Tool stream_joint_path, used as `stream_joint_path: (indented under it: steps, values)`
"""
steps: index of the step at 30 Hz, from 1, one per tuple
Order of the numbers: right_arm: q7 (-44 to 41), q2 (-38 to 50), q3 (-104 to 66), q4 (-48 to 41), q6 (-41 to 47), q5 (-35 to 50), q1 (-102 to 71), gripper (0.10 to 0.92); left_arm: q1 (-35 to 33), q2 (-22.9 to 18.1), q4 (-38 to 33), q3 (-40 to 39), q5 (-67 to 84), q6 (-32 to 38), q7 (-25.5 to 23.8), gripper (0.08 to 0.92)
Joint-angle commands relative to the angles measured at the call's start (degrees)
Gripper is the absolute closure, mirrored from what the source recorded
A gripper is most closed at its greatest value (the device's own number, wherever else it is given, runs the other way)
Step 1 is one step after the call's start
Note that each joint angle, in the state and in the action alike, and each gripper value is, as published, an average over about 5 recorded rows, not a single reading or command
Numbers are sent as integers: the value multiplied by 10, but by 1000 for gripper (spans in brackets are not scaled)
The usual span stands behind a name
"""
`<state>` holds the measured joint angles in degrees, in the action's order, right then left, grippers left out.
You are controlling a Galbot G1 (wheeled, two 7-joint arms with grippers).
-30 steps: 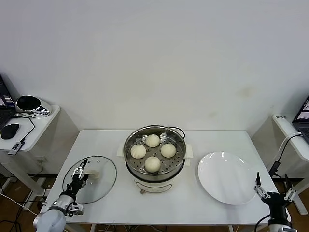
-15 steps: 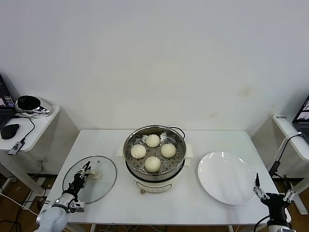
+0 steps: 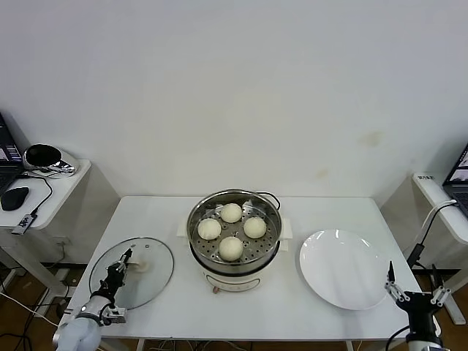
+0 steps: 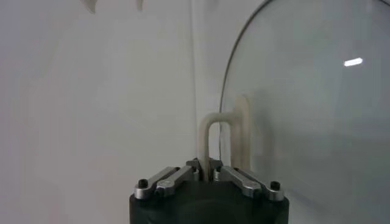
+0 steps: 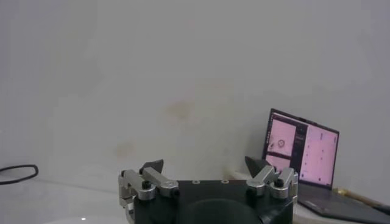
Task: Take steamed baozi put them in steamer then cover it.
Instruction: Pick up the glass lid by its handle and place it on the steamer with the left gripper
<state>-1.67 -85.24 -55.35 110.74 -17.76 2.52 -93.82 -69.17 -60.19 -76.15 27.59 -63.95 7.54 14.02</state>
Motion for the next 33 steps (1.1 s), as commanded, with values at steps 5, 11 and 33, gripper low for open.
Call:
stream_joint_path:
  steps: [5, 11, 33]
  values:
    - [0, 4, 5, -2, 0, -3, 1, 203, -137, 28, -254, 62, 102, -148, -6, 850]
    - [1, 4, 20, -3, -3, -13, 1, 203, -190, 71, -398, 105, 163, -295, -85, 850]
    - [8, -29, 38, -5, -7, -53, 6, 203, 161, 75, -431, -263, 80, -467, -236, 850]
